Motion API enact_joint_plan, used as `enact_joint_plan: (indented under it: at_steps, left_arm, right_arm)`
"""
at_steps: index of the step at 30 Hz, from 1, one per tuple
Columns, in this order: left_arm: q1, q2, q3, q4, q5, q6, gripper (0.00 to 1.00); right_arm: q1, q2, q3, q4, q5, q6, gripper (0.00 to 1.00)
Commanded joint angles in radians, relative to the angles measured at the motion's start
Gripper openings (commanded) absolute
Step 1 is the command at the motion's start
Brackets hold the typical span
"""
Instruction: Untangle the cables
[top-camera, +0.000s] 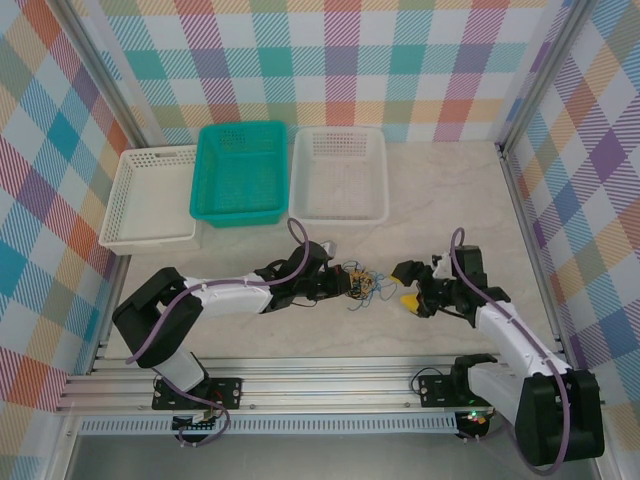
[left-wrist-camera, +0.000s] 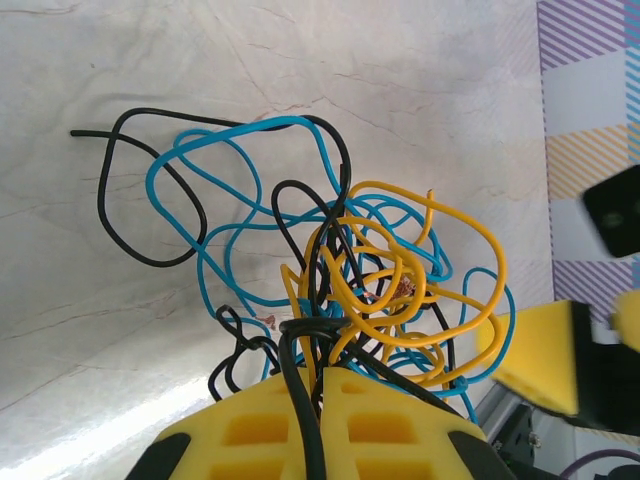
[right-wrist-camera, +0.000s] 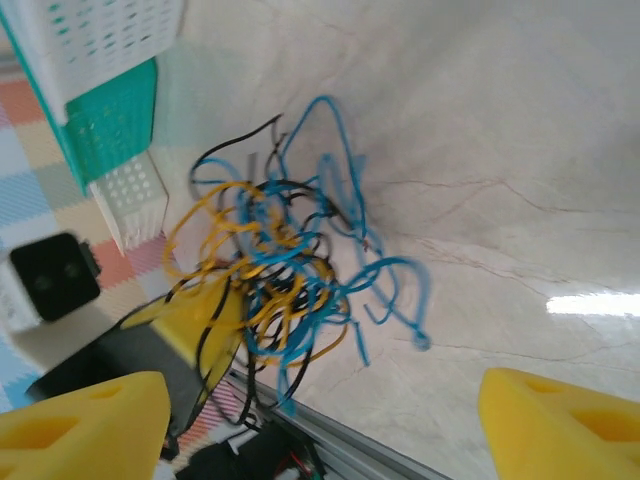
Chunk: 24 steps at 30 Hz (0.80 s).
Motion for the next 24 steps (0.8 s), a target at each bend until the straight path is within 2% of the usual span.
enact_joint_plan:
  at_steps: [1, 5, 9, 15, 24]
  left_arm:
    - [-0.004, 0.007, -0.025, 0.059, 0.019, -0.017, 0.0]
    - [-0.005, 0.009, -0.037, 0.077, 0.023, -0.025, 0.0]
    - [-0.004, 0.016, -0.041, 0.087, 0.02, -0.029, 0.0]
    - [-0.005, 0.035, -0.042, 0.112, 0.021, -0.035, 0.0]
    - [-0.011, 0.052, -0.045, 0.135, 0.026, -0.044, 0.0]
  right_arm:
    - [0.031, -0.015, -0.02, 0.131, 0.05, 0.157, 0.76]
    - [0.038, -0.011, -0.03, 0.198, 0.054, 0.193, 0.65]
    - [0.045, 0.006, -0.005, 0.162, 0.066, 0.159, 0.54]
    - [0.067, 0.052, -0.01, 0.215, 0.041, 0.179, 0.5]
    - [0.123, 0.149, -0.013, 0.262, 0.083, 0.158, 0.39]
